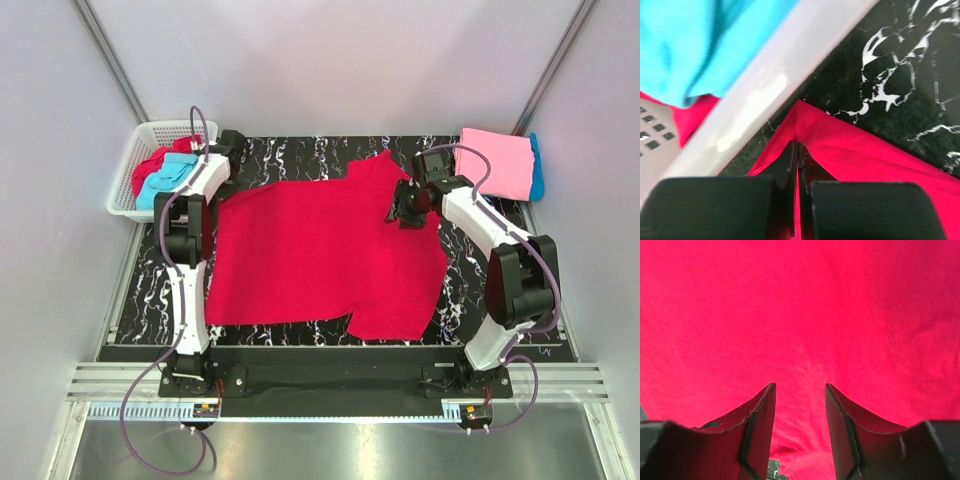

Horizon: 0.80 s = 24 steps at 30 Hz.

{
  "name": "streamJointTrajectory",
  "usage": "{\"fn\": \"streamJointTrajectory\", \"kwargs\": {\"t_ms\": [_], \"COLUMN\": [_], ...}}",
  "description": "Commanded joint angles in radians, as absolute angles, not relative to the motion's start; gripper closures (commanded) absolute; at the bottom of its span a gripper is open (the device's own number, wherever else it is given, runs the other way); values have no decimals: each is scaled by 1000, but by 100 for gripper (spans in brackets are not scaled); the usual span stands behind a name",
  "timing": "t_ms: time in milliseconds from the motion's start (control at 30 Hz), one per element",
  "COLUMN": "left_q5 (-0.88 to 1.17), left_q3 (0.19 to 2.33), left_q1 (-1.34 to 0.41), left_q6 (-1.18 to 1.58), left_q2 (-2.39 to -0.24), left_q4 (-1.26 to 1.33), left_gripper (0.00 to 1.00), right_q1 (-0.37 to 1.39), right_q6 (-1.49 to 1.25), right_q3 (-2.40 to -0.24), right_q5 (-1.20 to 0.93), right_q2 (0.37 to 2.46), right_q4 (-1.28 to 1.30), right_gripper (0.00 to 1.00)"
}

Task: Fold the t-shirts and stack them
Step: Fold the tshirt

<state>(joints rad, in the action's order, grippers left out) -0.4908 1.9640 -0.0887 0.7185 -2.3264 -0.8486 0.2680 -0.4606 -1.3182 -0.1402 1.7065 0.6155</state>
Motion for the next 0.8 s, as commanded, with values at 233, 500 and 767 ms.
{"fn": "streamJointTrajectory", "kwargs": {"t_ms": [233,500,767], "left_q5": [-491,-456,-399], "left_q3": [1965,1882,1822], "left_q1": [-94,-106,-127], "left_q6": [690,698,706], "left_q2": [-2161,-2122,-2072], "left_q4": [-850,-850,-847], "left_gripper": [100,100,100], "right_q1": [224,137,94], "right_q6": [-465,-339,-241], "right_q3": [-1466,-1917,-2380], "right_q5": [-34,-84,-207], "right_q2": [1792,2181,2521], "right_q4": [595,592,650], "right_gripper": [46,37,42]}}
